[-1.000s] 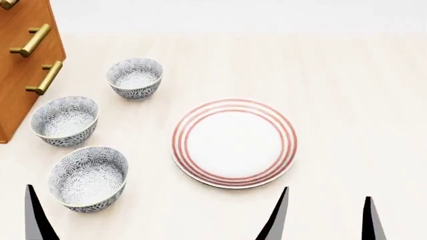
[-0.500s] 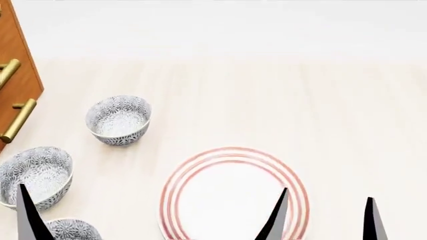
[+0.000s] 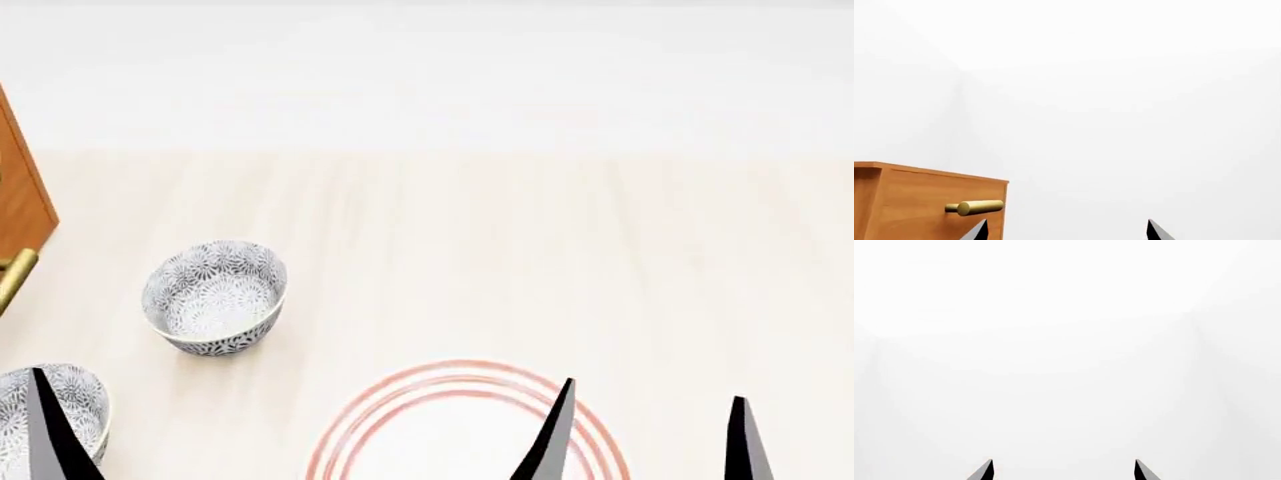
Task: Pick up the bowl and put it in the front on the plate.
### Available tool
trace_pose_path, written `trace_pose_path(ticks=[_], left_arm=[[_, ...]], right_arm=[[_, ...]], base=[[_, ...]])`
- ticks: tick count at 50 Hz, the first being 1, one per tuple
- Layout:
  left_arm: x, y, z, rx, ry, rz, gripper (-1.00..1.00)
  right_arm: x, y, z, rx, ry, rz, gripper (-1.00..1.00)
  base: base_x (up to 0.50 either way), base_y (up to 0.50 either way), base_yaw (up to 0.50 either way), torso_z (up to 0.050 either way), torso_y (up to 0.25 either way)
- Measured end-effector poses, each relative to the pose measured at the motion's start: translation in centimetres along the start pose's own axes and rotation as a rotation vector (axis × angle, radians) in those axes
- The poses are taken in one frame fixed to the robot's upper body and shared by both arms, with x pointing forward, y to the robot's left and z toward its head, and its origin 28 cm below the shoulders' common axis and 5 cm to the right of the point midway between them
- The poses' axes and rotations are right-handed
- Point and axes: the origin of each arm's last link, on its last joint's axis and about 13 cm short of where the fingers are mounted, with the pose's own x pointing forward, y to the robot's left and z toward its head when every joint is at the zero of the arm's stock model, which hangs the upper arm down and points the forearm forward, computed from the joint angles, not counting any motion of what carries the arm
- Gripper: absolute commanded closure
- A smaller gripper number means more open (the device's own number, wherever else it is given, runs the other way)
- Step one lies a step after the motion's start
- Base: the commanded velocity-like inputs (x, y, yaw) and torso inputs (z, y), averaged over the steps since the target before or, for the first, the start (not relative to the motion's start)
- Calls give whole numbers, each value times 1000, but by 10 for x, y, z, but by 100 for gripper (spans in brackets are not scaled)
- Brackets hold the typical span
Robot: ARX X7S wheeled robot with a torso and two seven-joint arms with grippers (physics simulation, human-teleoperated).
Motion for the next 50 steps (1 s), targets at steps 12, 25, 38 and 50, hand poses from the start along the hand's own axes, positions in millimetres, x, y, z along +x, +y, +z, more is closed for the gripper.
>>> trace_pose_path(ticks=[12,25,38,50], left_arm=[[0,0,0,1,-1,-3,-100],[-1,-1,0,0,3,-6,-100],[-1,-1,-1,0,8,-7,-100],[-2,-1,-3,-4,25,-6,-100]], right_arm=[[-1,1,1,-7,-15,8,-100],[-3,2,2,-25,-42,23,-100],[-4,2,2,-31,-43,29,-100],[-5,3,0,-34,-32,29,-100]], base=[[122,27,0,0,0],[0,498,0,0,0],[0,500,0,0,0],[0,26,0,0,0]])
